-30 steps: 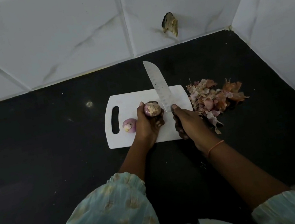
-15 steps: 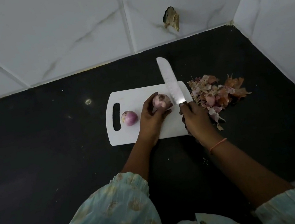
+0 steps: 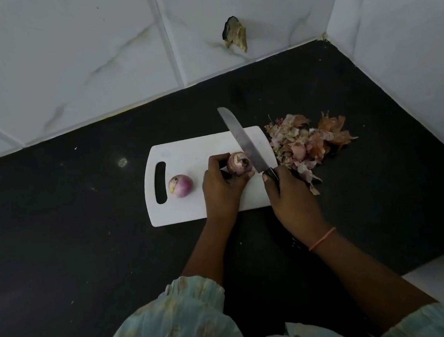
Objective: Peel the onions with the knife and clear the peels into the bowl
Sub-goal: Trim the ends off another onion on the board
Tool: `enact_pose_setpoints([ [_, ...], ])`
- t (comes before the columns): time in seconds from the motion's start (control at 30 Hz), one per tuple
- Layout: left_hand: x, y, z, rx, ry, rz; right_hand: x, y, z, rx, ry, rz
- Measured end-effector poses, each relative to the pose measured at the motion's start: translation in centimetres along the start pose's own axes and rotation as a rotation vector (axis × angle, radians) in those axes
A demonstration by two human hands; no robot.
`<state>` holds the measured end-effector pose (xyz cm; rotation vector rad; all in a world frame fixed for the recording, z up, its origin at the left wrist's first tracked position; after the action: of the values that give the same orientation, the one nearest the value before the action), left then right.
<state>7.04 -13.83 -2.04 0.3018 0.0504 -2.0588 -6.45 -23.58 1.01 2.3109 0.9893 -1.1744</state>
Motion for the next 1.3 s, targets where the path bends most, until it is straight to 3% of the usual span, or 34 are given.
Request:
enact_pose_setpoints([
  [0.13, -0.3, 0.5, 0.3, 0.043, 0.045, -0.097, 0.1, 0.1, -0.8, -0.062, -0.107, -0.018],
  [0.4, -0.8, 0.7, 0.5, 0.081, 0.091, -0.074, -0.4, 0.7, -1.7, -0.157, -0.439, 0.109],
  [0.7, -0.1, 0.5, 0.6, 0.112, 0.210, -0.088, 0.2, 0.5, -1.9, -0.150, -0.301, 0.005],
  [1.3, -0.3, 0.9, 0.5, 0.090, 0.136, -0.149, 1.2, 0.3, -1.2, -0.188, -0.560, -0.002],
])
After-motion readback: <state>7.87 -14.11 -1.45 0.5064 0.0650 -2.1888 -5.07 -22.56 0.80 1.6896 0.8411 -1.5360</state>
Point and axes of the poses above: each hand's wrist, its own y-axis towards the middle knuckle, its own x-axis out of the palm, z = x × y, the point moved 8 cm from there along y, towards the middle knuckle, and after that the axes turned 8 degrees about -y, right-handed, at the moved point
